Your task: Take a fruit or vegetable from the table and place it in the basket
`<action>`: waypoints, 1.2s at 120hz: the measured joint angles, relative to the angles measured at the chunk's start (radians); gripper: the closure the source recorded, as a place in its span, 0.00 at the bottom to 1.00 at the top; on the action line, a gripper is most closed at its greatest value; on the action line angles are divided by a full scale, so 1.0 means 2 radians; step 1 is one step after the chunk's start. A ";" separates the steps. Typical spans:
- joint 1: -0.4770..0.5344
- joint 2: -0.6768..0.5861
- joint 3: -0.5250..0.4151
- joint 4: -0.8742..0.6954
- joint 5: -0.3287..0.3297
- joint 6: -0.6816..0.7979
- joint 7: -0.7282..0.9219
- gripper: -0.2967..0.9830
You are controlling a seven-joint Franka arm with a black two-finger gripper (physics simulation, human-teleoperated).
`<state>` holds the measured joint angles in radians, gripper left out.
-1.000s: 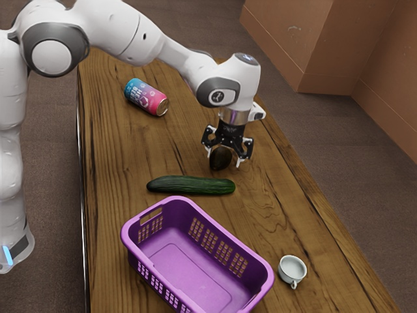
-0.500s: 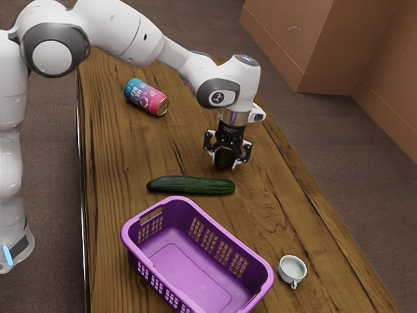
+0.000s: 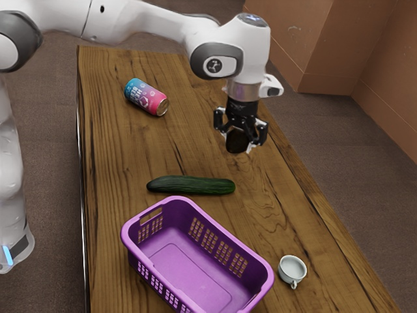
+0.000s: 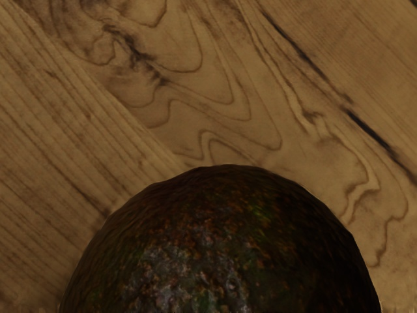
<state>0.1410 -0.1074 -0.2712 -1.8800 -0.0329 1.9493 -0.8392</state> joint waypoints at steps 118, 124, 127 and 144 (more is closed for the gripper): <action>0.002 -0.054 -0.184 -0.005 -0.022 -0.043 0.017 0.52; 0.002 -0.054 -0.191 -0.005 -0.024 -0.044 0.018 0.52; 0.002 -0.055 -0.194 -0.005 -0.025 -0.045 0.018 0.52; 0.003 -0.056 -0.207 -0.004 -0.027 -0.047 0.019 0.52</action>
<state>0.1464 -0.2202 -0.6848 -1.8877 -0.0867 1.8549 -0.8010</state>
